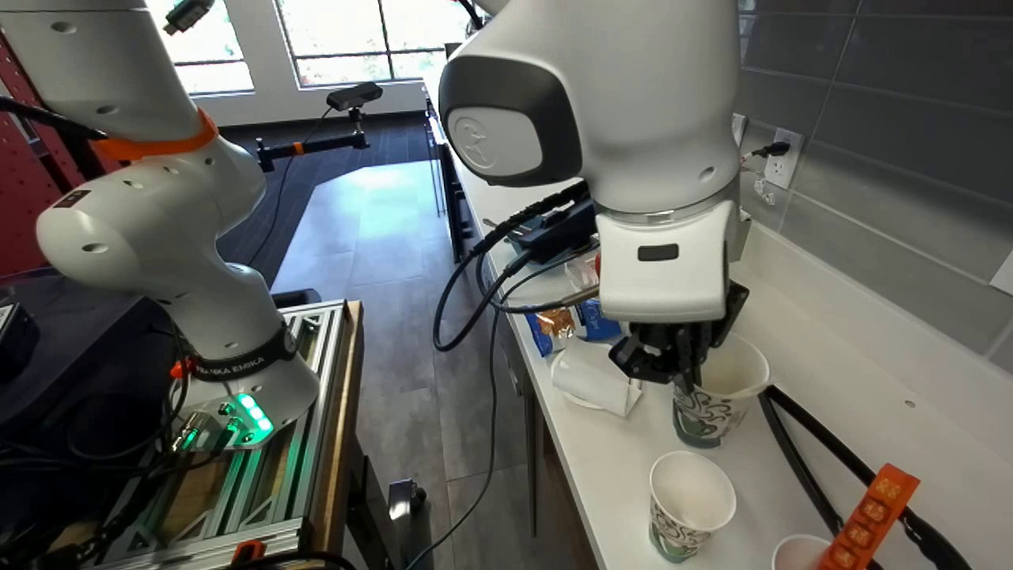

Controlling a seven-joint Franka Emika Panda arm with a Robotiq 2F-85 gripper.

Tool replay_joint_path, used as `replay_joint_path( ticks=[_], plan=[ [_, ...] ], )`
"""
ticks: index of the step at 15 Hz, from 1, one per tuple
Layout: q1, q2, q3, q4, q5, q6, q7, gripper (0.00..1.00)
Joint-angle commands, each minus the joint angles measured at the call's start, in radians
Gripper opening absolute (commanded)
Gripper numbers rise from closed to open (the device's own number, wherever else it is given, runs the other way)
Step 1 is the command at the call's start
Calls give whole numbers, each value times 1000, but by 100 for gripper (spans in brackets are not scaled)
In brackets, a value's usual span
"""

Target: Put the left cup into the right cup

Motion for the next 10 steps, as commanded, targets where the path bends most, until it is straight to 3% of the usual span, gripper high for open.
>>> replay_joint_path(
  ticks=[1,10],
  plan=[
    [-5,20,-8,-19,-15,46,97,1],
    [-10,39,-31,-42,-49,111,245,1]
  ],
)
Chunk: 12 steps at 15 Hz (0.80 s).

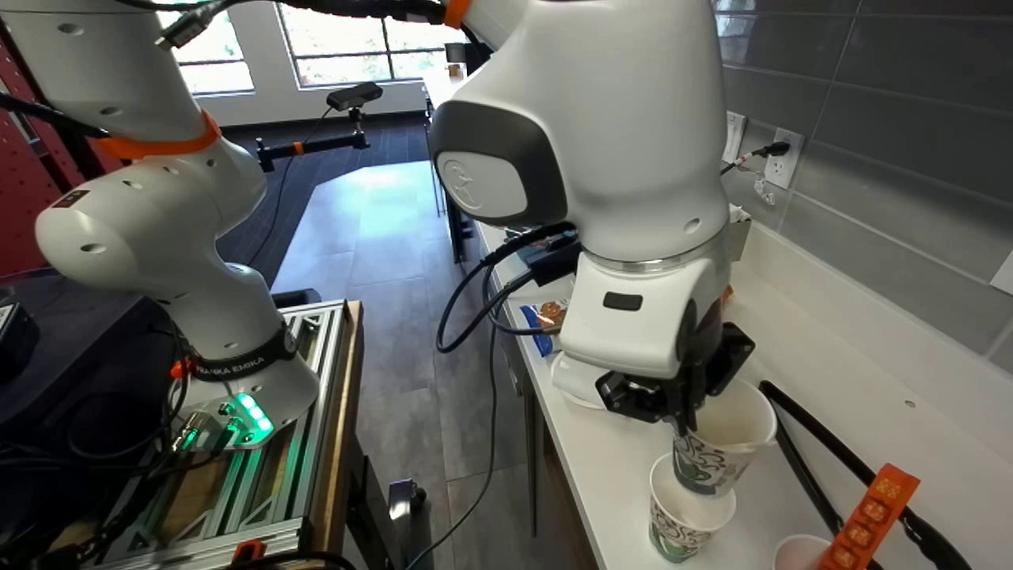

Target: Put the left cup into the right cup

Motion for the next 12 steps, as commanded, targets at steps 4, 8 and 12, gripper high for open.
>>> replay_joint_path(
  ticks=[4,8,12],
  plan=[
    [3,17,-7,-20,-64,45,109,1],
    [4,25,-7,-19,-80,33,133,1],
    [7,39,-3,-16,-67,31,133,31]
  ],
)
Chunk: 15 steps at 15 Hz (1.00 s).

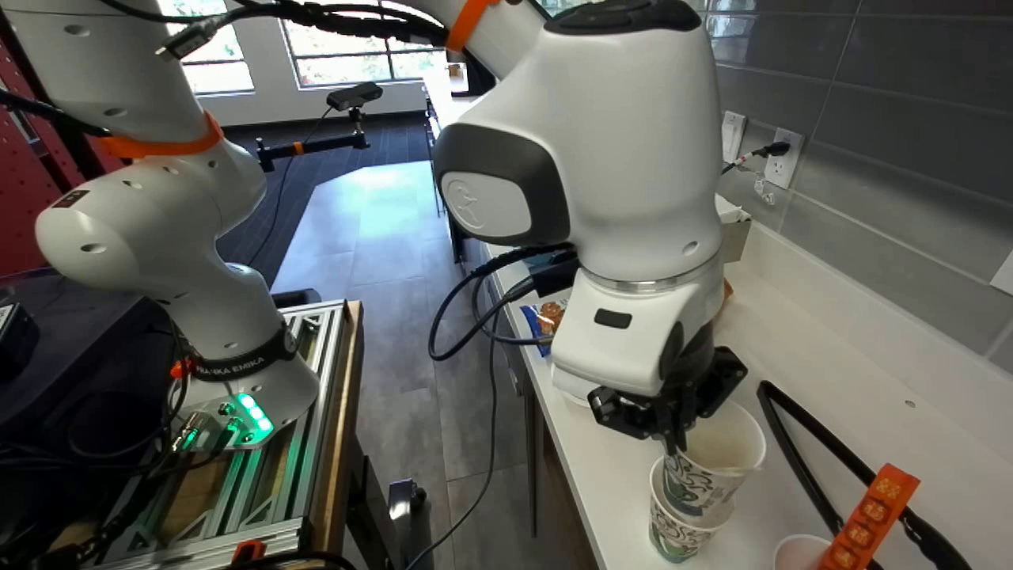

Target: Put the left cup into the right cup

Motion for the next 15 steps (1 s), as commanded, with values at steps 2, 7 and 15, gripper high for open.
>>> replay_joint_path(
  ticks=[2,7,15],
  plan=[
    [8,16,2,-4,-4,11,27,44],
    [10,-22,31,-16,62,-33,-104,81],
    [34,-226,78,-125,-207,-170,-293,100]
  ],
)
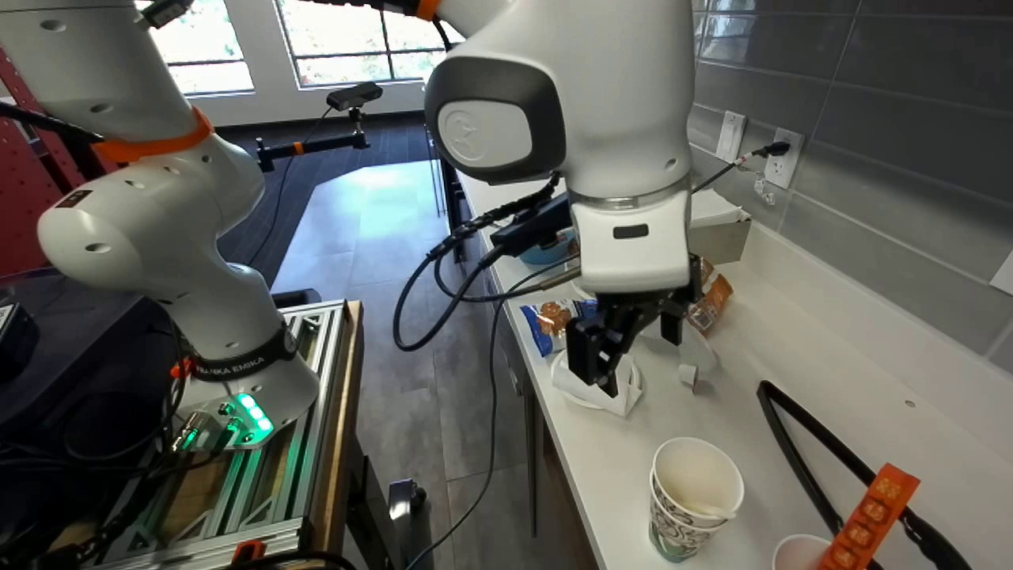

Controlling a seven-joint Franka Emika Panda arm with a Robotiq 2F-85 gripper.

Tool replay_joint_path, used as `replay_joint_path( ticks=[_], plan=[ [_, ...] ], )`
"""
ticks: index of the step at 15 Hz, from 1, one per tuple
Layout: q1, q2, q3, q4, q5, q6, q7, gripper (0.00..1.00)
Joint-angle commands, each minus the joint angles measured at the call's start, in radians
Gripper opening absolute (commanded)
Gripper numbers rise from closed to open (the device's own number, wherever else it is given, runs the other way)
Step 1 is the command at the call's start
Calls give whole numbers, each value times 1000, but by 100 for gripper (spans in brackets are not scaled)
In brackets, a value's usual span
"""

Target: Put the left cup into the right cup

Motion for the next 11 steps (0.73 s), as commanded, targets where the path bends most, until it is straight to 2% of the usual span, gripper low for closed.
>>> replay_joint_path(
  ticks=[1,5,6,11],
  plan=[
    [2,-126,27,-81,-149,-91,-44,100],
    [9,-202,83,-98,-260,-204,-111,100],
    [-2,-149,72,-69,-213,-158,-75,100],
    [3,-186,93,-84,-239,-187,-100,100]
  ],
)
